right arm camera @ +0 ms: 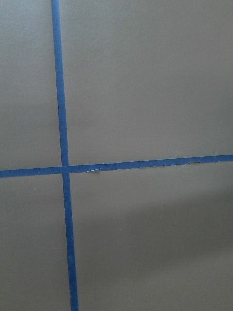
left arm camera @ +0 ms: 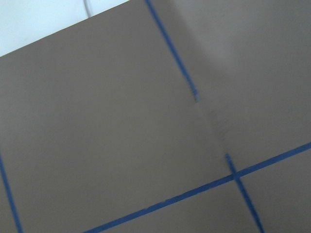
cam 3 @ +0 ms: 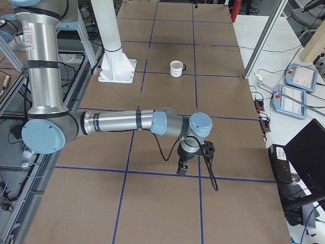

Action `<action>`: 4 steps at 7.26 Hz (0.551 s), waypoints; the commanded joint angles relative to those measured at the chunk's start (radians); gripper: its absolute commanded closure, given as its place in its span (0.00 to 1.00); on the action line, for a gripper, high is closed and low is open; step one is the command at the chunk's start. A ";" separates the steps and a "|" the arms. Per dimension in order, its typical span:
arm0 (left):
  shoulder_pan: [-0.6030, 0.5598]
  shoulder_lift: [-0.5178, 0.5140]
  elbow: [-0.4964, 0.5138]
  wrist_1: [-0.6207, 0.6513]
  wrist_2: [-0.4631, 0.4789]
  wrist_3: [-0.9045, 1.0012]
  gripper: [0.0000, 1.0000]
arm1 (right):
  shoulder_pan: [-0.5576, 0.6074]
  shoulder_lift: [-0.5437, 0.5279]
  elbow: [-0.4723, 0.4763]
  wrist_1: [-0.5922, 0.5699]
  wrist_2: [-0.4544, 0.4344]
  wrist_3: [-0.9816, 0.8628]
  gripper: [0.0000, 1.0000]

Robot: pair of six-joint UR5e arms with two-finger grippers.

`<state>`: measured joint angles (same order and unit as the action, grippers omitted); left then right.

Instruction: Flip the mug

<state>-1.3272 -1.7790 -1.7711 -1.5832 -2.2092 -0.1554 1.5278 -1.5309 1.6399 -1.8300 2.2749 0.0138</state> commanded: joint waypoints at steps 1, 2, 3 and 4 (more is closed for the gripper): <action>-0.136 0.072 0.136 0.000 -0.041 0.246 0.00 | 0.000 0.000 0.000 0.000 0.000 0.000 0.00; -0.170 0.073 0.213 -0.003 -0.049 0.304 0.00 | 0.000 0.000 0.000 0.000 0.000 0.000 0.00; -0.206 0.088 0.269 -0.024 -0.049 0.362 0.00 | 0.000 0.000 0.000 0.000 0.000 0.000 0.00; -0.236 0.089 0.304 -0.044 -0.049 0.372 0.00 | 0.000 0.000 0.000 0.000 0.000 0.000 0.00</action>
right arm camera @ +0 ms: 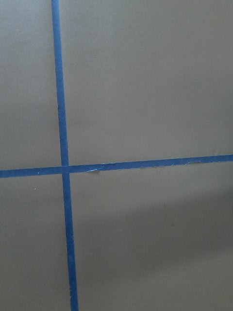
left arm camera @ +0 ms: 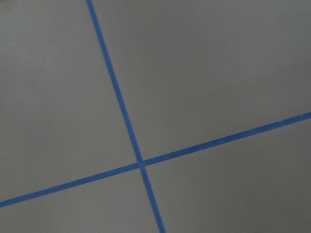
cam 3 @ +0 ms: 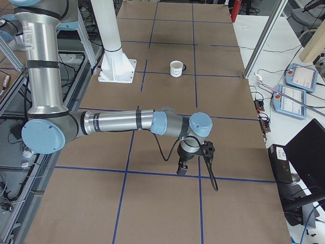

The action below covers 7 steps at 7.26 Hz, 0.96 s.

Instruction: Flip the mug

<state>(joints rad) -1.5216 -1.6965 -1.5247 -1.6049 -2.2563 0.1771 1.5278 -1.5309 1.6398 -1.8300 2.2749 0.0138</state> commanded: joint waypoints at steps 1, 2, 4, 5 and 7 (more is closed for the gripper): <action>-0.048 0.008 0.060 -0.021 -0.003 0.030 0.00 | 0.000 0.000 0.000 0.000 0.000 0.000 0.00; -0.048 0.009 0.061 -0.017 -0.003 0.028 0.00 | 0.000 0.000 0.000 0.000 0.000 0.000 0.00; -0.048 0.032 0.051 -0.007 -0.104 0.027 0.00 | 0.000 0.000 0.000 0.000 0.000 0.000 0.00; -0.048 0.070 0.010 -0.007 -0.124 0.024 0.00 | 0.000 0.000 0.000 0.000 0.000 0.000 0.00; -0.048 0.133 -0.061 -0.007 -0.123 0.024 0.00 | 0.000 0.000 0.000 0.000 0.000 0.000 0.00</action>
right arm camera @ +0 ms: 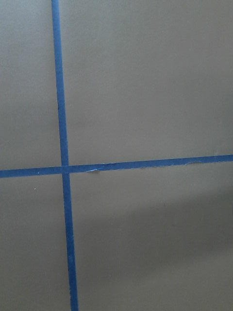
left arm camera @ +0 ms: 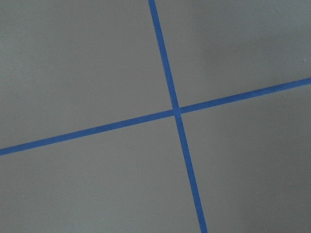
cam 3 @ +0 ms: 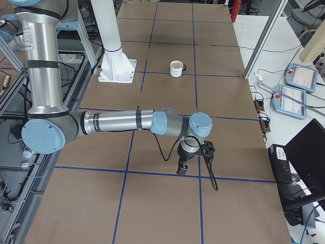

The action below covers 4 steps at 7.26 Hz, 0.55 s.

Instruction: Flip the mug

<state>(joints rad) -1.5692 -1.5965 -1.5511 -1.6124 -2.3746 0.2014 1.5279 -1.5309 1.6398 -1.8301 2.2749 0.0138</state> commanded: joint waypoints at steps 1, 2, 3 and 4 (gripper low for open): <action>0.000 0.033 -0.035 0.000 -0.002 -0.017 0.00 | 0.000 0.000 0.000 0.000 0.000 0.000 0.00; 0.001 0.033 -0.037 -0.001 0.000 -0.119 0.00 | 0.000 0.000 0.000 0.000 0.000 0.000 0.00; 0.001 0.032 -0.032 -0.001 0.000 -0.155 0.00 | 0.000 0.000 0.000 0.000 0.000 0.000 0.00; 0.001 0.035 -0.024 0.000 0.000 -0.158 0.00 | 0.000 0.000 0.000 0.000 0.000 0.000 0.00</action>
